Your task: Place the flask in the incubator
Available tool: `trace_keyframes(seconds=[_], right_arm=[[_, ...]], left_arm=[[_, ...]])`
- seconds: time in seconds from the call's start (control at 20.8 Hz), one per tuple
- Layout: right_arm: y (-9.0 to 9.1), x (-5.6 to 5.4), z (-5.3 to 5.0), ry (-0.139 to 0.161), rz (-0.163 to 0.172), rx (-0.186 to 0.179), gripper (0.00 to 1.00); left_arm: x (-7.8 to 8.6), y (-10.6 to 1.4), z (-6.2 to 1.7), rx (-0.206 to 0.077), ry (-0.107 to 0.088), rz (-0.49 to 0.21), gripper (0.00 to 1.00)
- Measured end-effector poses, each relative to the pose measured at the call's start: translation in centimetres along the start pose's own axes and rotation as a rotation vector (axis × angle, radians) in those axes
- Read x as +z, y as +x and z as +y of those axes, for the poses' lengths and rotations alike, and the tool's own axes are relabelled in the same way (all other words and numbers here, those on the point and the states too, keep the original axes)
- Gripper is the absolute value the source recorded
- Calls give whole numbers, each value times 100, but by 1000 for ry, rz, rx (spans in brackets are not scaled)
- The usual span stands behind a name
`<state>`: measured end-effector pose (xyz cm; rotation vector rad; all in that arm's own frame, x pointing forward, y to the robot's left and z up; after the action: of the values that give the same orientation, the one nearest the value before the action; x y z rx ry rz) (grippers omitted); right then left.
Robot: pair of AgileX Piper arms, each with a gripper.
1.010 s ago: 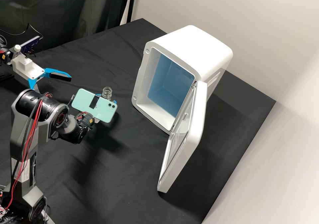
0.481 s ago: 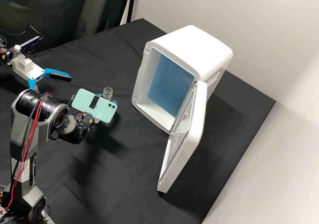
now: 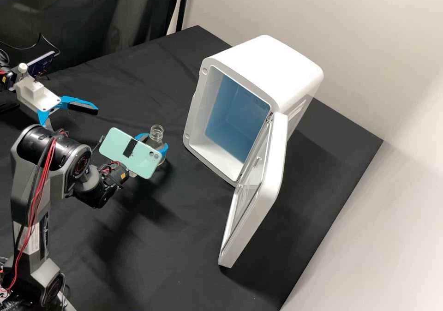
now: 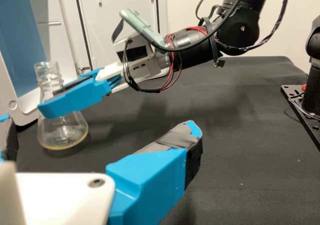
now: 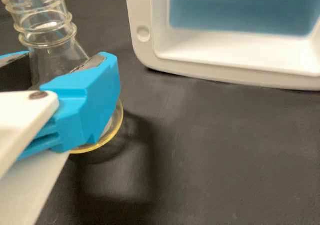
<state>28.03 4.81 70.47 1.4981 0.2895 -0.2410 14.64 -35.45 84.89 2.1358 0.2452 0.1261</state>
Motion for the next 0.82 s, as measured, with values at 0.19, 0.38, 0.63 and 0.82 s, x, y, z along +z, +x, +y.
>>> trace_keyframes(seconds=[0.19,0.38,0.63,0.82], right_arm=[[-76,-33,53,-28,19,70,0],[-159,-76,135,-41,35,136,100],[-164,-102,121,-71,42,131,100],[-165,-105,120,-73,45,129,100]], left_arm=[[0,0,0,0,0,0,100],[0,0,0,0,0,0,100],[0,0,0,0,0,0,100],[0,0,0,0,0,0,100]])
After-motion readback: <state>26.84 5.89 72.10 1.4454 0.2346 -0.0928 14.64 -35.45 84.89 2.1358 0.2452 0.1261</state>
